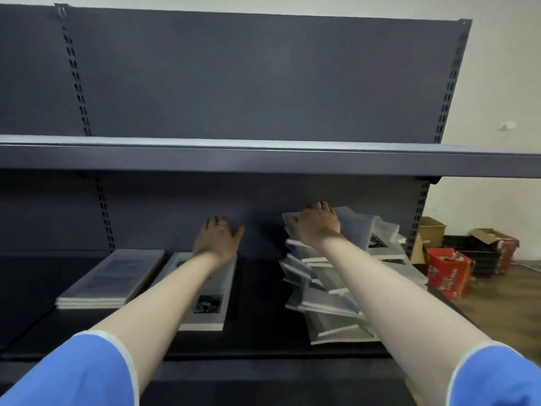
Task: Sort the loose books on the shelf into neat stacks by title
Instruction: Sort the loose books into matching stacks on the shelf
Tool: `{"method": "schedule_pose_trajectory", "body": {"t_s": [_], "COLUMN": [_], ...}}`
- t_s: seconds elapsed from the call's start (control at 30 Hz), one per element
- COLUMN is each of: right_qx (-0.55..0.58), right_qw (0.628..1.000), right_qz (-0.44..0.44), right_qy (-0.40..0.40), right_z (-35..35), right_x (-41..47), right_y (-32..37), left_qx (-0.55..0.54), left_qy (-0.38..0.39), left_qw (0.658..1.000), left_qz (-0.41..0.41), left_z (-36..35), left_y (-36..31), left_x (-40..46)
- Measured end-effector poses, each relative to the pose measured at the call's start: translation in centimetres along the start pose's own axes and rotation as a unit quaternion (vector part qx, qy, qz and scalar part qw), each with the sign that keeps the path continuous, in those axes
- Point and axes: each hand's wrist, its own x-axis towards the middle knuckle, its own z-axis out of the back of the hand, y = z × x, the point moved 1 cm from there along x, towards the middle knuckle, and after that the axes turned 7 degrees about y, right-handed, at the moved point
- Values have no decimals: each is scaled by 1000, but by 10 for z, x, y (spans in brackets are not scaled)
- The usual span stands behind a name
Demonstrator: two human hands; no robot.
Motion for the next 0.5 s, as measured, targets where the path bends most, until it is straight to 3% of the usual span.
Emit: {"method": "schedule_pose_trajectory", "body": {"t_s": [0.27,0.5], "right_qx": [-19,9], "right_qw": [994,988], "right_qz": [-109,-154], "right_qy": [16,28], "right_z": [7,-2], "right_x": [-8,-16], "right_y": [-90,-137], "left_qx": [-64,-66], "left_qy": [19,71], "left_qw": [996,994], "left_qz": [-54,-43], "left_z": [-18,-38], "left_y": [-80,-128], "left_x": [5,1]}}
